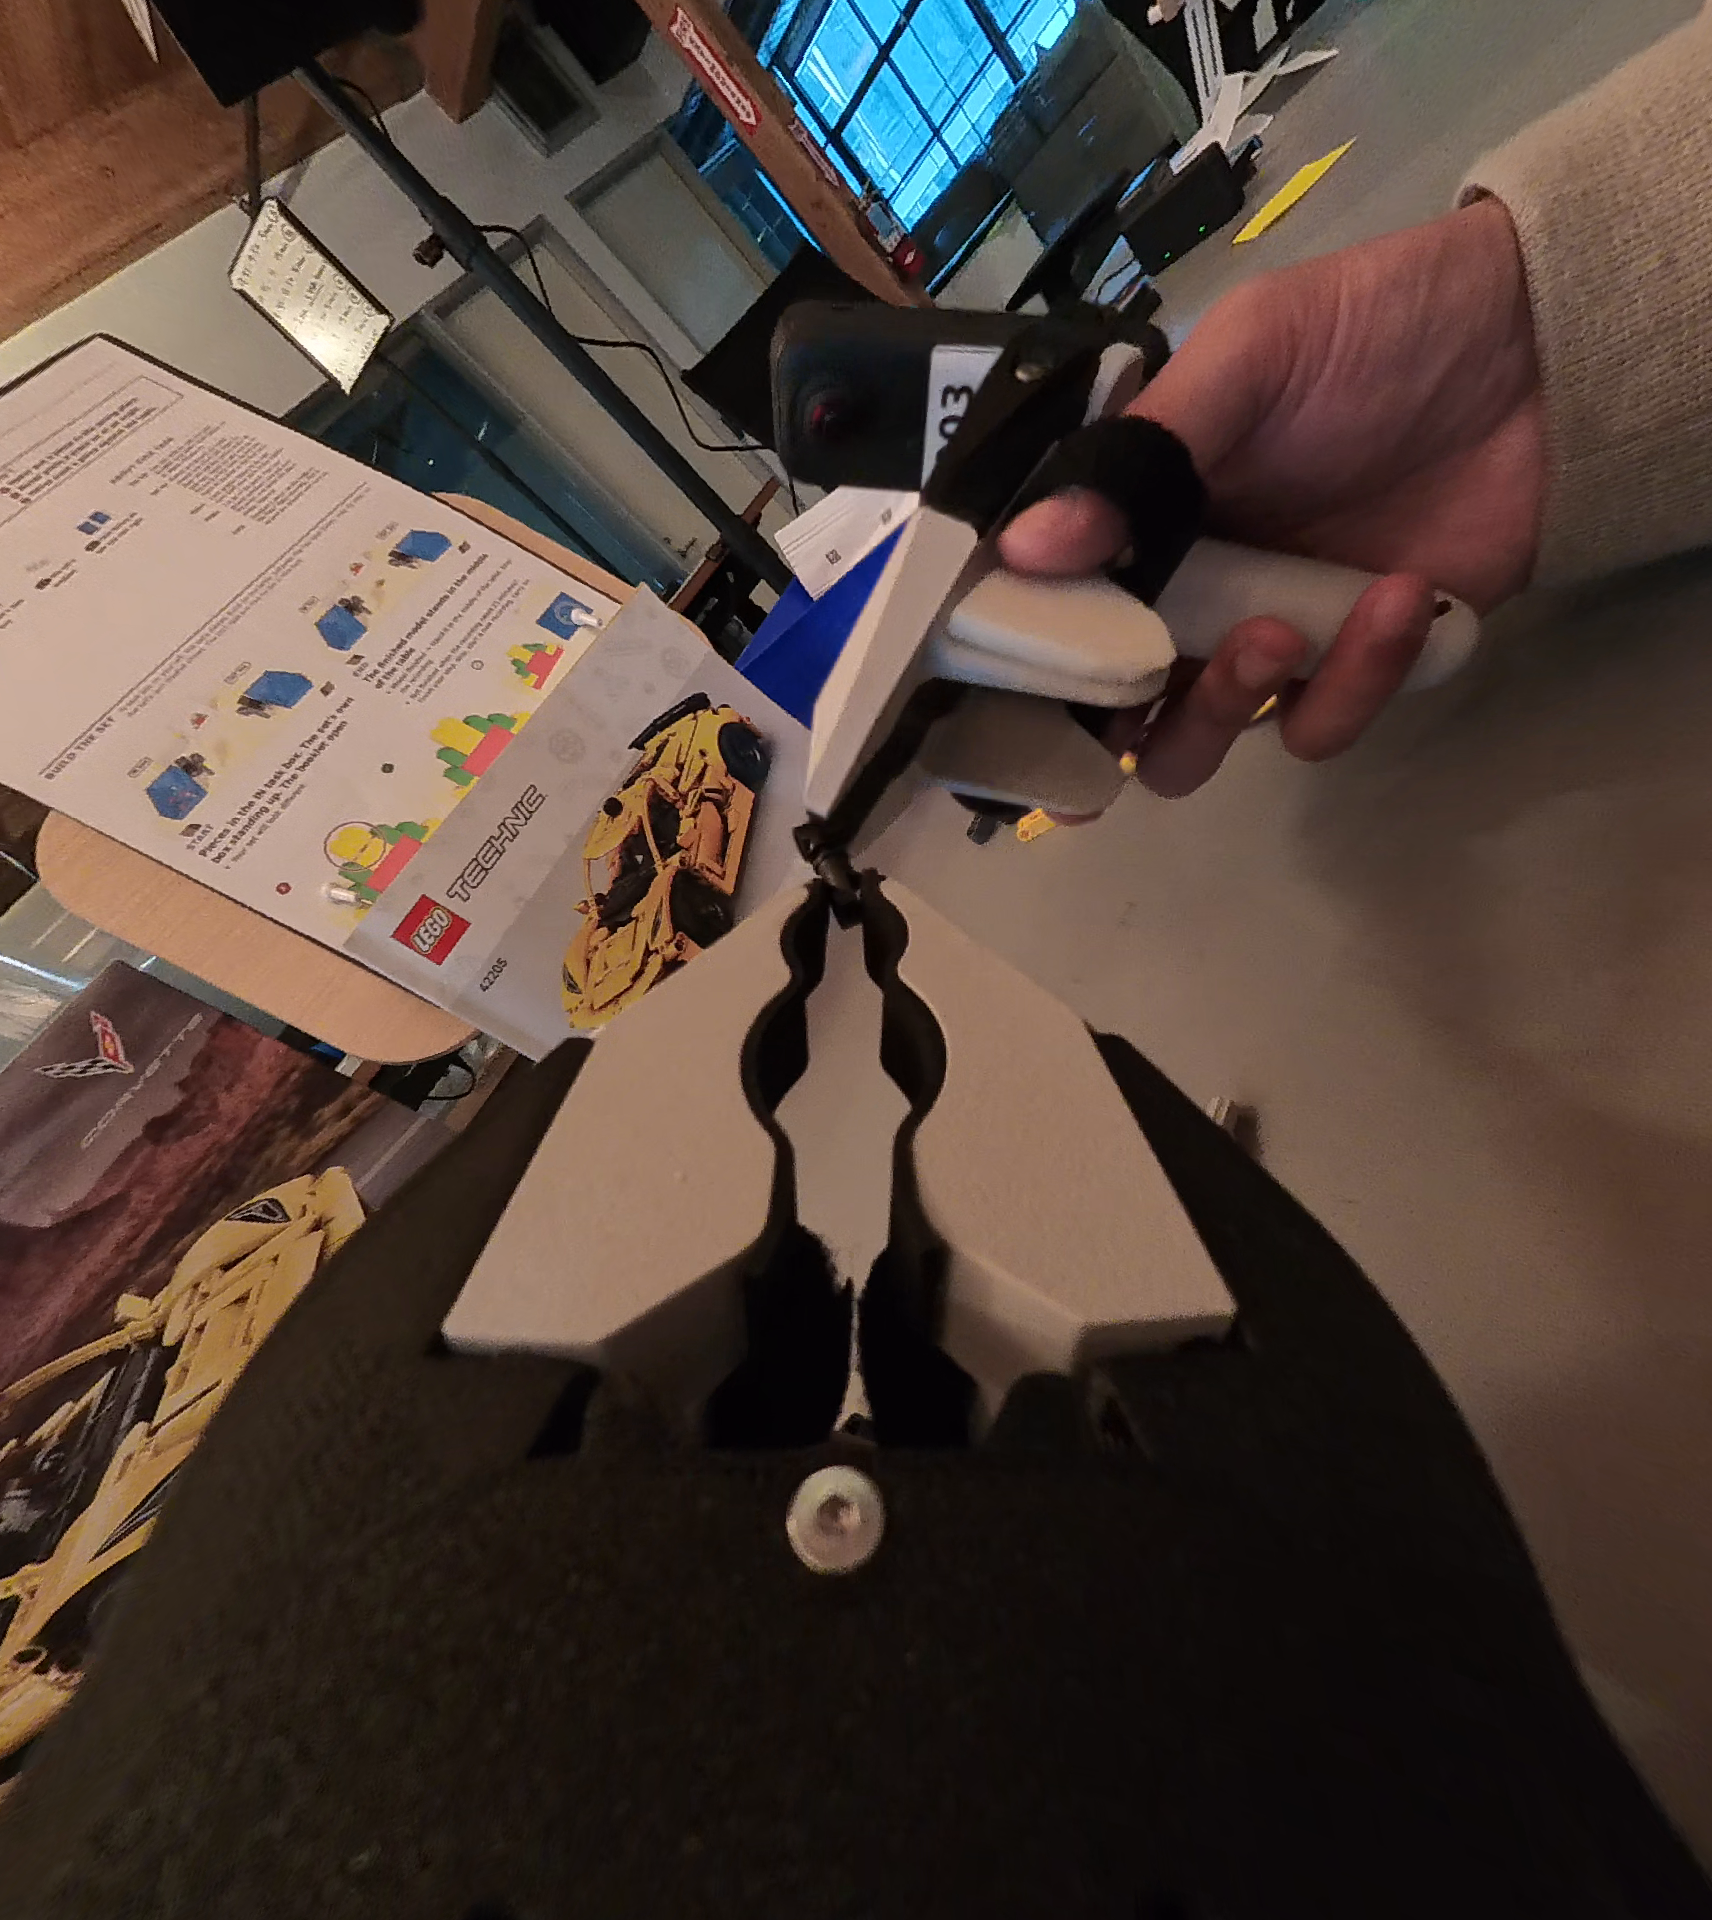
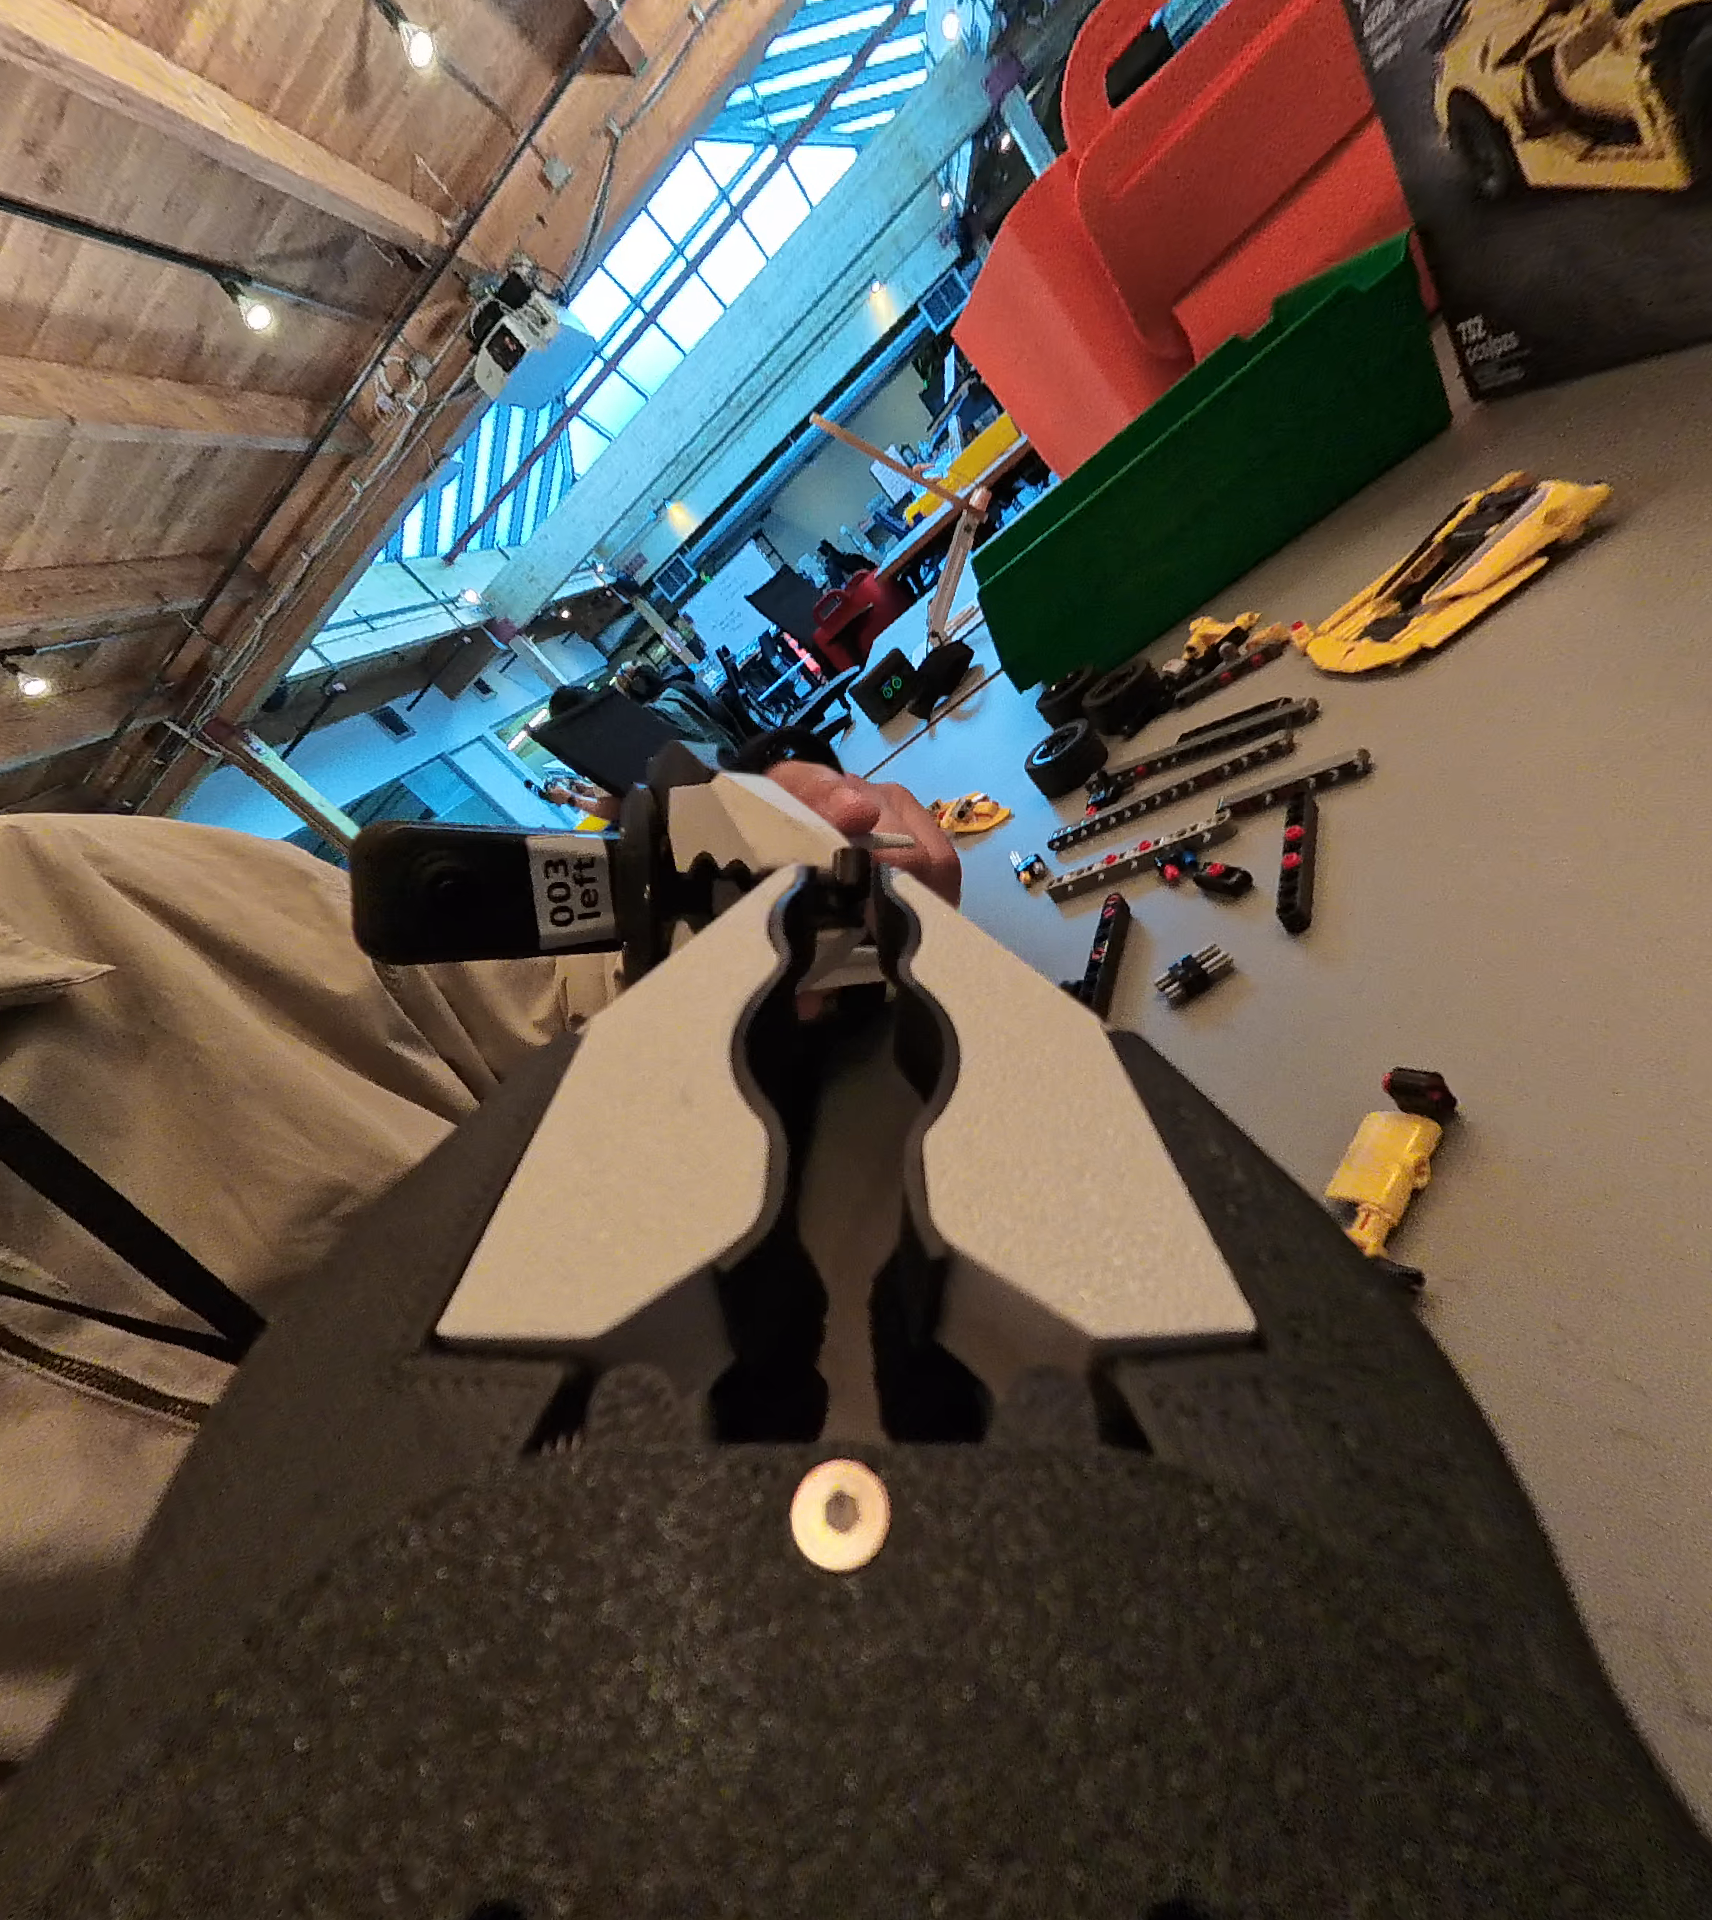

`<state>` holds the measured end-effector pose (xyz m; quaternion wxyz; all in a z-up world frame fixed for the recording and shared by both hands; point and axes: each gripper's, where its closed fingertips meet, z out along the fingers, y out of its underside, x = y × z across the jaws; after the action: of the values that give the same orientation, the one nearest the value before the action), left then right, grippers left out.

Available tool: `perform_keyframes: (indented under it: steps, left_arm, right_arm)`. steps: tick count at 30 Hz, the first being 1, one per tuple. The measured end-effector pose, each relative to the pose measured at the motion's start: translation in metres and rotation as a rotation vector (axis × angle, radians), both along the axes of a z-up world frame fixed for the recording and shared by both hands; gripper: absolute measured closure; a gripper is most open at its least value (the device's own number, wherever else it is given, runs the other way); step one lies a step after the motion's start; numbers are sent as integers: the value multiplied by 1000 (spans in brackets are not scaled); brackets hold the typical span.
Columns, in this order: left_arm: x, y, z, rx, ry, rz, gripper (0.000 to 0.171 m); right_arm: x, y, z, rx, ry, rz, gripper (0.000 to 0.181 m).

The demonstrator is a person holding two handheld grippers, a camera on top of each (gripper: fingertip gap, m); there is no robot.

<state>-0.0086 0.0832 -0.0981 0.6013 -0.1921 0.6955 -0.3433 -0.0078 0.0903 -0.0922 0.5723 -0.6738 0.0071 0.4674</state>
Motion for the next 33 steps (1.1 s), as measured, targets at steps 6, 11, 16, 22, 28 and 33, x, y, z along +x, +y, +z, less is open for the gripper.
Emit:
perform_keyframes:
  steps: [6,11,16,22,28,33]
  left_arm:
    - [0,-1,-1,39,-1,2,166]
    - [-6,-4,2,74,-31,-10,167]
    - [-2,0,-2,50,10,13,167]
    - [8,12,-17,-5,92,56,166]
    - [16,33,-28,-150,193,119,166]
    - [18,48,-27,-244,214,165,165]
  right_arm:
    - [-1,-1,-1,0,-7,10,175]
    - [74,-10,27,119,305,-220,175]
    - [123,-59,33,96,51,-465,175]
    - [232,-140,0,-293,-635,-1265,174]
    - [273,-229,-45,-703,-642,-1529,174]
    - [273,-223,-72,-809,-639,-1464,168]
